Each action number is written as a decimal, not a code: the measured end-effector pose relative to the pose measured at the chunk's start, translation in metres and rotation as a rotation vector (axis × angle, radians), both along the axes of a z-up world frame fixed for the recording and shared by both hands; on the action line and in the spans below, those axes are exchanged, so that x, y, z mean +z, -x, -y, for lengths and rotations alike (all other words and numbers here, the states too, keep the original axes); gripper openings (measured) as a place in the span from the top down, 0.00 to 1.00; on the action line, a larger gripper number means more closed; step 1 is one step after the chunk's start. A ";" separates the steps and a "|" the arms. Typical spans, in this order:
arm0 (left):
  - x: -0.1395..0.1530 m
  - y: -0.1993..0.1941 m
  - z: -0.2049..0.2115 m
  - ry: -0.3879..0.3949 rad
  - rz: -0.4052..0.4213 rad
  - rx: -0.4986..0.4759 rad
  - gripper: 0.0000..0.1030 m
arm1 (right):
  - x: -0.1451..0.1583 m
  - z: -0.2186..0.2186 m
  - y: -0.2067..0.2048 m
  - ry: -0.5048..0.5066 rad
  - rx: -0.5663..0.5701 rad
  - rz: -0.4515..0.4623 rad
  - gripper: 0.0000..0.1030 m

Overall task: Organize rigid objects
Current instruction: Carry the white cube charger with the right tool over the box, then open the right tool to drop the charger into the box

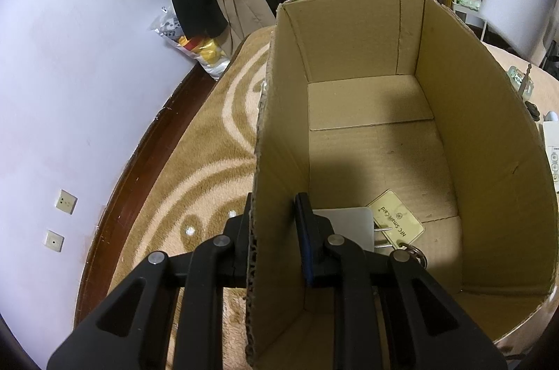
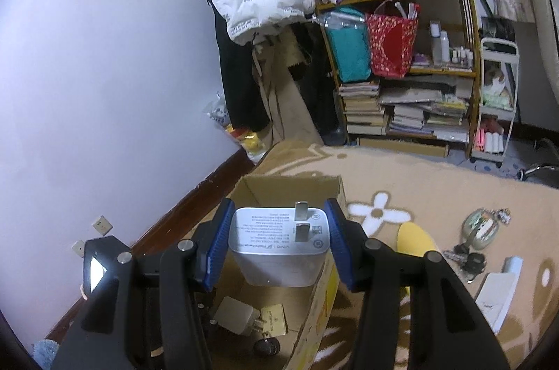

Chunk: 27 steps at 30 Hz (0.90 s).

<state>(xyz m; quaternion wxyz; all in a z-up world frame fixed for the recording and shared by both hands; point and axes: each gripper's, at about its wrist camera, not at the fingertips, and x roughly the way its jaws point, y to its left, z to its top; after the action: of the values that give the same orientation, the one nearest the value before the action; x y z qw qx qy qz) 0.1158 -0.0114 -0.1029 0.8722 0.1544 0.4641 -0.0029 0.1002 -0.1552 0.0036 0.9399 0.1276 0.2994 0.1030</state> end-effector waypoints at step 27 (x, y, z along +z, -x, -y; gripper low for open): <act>0.001 -0.001 -0.002 0.020 -0.010 0.003 0.80 | -0.050 -0.007 -0.019 -0.020 0.031 -0.153 0.47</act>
<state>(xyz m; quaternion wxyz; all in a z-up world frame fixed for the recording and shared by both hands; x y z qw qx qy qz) 0.1170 -0.0091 -0.1017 0.8713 0.1450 0.4688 -0.0072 0.1190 -0.1484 -0.0467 0.9112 0.1401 0.3713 0.1105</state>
